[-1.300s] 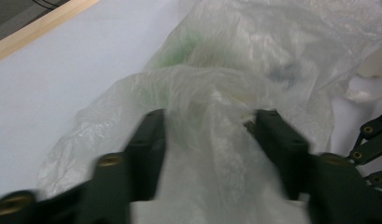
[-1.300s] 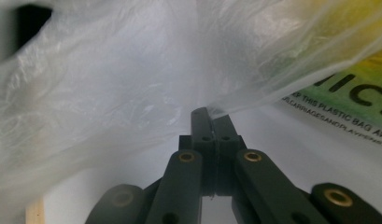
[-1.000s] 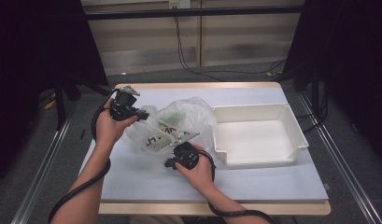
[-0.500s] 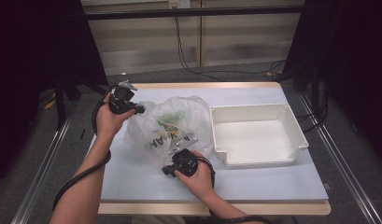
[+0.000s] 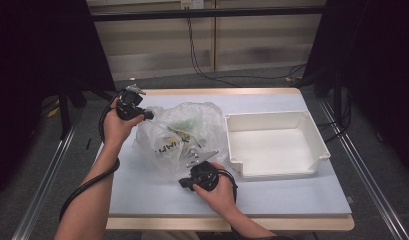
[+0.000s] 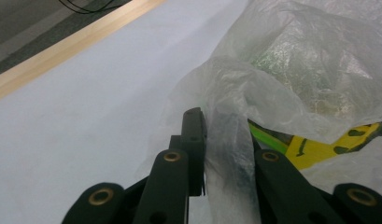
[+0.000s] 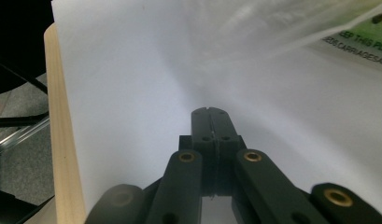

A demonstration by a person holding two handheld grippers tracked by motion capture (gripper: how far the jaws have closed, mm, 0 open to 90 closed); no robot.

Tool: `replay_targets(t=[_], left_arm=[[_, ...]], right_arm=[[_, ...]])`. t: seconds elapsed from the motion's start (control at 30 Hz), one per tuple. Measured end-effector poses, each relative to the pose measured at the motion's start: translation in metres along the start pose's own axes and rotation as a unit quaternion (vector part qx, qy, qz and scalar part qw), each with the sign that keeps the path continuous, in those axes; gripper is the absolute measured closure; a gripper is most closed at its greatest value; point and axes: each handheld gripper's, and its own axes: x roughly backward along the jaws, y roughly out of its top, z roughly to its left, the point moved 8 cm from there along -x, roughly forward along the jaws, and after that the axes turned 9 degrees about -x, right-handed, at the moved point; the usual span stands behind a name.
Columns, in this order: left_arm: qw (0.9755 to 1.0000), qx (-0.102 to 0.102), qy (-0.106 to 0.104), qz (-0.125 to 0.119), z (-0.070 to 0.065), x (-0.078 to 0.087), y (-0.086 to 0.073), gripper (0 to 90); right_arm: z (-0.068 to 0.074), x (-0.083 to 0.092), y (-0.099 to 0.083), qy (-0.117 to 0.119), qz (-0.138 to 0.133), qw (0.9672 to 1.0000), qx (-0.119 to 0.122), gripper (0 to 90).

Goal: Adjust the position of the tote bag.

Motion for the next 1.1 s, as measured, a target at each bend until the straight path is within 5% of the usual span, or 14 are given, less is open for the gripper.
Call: replay_targets(t=[0.03,0.37,0.57,0.73,1.1], left_arm=[[1.0000,-0.001,-0.004,-0.002,-0.002,-0.001,0.000,80.8],[0.9998,-0.014,-0.016,-0.001,-0.009,0.000,0.003,80.7],[0.9997,-0.005,-0.023,-0.009,-0.015,-0.002,0.006,80.7],[0.9995,-0.020,-0.026,-0.003,-0.016,-0.001,0.005,80.1],[0.9995,-0.006,-0.029,-0.006,-0.016,0.000,0.004,79.8]], right_arm=[[-0.001,0.001,0.001,0.000,-0.006,1.0000,-0.001,81.5],[-0.010,0.024,0.019,-0.028,-0.021,0.9993,0.014,71.3],[-0.016,0.039,0.031,-0.045,-0.037,0.9980,0.025,56.2],[-0.021,0.045,0.045,-0.060,-0.048,0.9961,0.043,48.2],[-0.023,0.048,0.058,-0.066,-0.053,0.9953,0.047,34.7]])
